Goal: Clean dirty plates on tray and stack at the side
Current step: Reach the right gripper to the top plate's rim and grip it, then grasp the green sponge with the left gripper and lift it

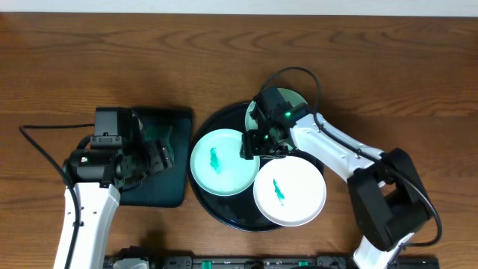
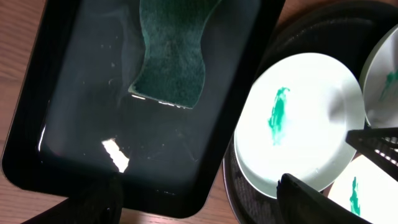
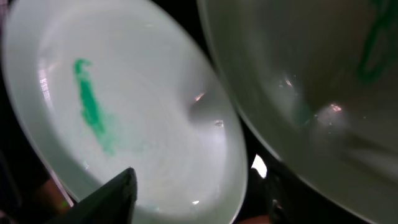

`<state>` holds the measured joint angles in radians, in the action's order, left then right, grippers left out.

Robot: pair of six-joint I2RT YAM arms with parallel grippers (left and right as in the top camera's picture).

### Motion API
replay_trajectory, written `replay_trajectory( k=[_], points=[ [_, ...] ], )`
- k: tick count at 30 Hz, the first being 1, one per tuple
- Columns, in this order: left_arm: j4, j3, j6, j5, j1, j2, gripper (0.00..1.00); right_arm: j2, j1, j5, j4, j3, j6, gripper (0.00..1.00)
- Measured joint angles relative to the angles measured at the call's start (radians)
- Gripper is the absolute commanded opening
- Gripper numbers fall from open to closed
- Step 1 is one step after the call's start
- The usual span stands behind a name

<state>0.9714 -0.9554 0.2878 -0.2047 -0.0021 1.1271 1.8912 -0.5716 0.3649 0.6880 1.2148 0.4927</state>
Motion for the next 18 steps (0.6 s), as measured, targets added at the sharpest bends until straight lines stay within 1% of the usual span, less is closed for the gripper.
replay_trajectory(
  k=[1,2,5,6,8,9,10,12,13,14,16,18],
  points=[
    [0.002,0.000,0.000,0.000,0.000,0.000,0.80,0.011,0.000,-0.002,0.001,0.000,0.001,0.52],
    [0.002,0.000,0.000,0.000,0.000,0.000,0.80,0.021,0.000,-0.004,0.001,0.000,0.004,0.45],
    [0.006,0.000,0.000,0.000,0.000,0.000,0.80,0.053,0.000,-0.007,0.003,0.000,0.009,0.29],
    [0.006,0.000,0.000,0.000,0.000,0.000,0.80,0.058,0.001,-0.007,0.004,0.001,0.013,0.17],
    [0.008,0.000,0.000,0.000,0.000,0.000,0.80,0.062,0.000,-0.012,0.000,0.001,0.021,0.09],
    [0.008,0.000,0.000,0.000,0.000,0.000,0.80,0.066,0.000,-0.019,0.002,0.001,0.020,0.08],
    [0.008,0.000,0.000,0.000,0.000,0.000,0.79,0.066,0.000,-0.024,0.003,0.001,0.021,0.04],
    [0.009,0.000,0.000,0.000,0.000,0.000,0.70,0.066,0.001,-0.037,0.004,0.001,0.018,0.03],
    [0.009,0.000,-0.001,0.000,0.000,0.000,0.62,0.066,0.001,-0.041,0.006,0.001,0.019,0.03],
    [0.009,0.000,-0.005,0.000,0.000,0.000,0.57,0.066,0.001,-0.041,0.006,0.001,0.019,0.03],
    [0.009,0.000,-0.005,0.000,0.000,0.000,0.53,0.066,0.001,-0.043,0.007,0.001,0.018,0.03],
    [0.008,0.000,-0.005,0.010,0.000,0.000,0.53,0.066,0.001,-0.043,0.007,0.001,0.018,0.03]
  ],
)
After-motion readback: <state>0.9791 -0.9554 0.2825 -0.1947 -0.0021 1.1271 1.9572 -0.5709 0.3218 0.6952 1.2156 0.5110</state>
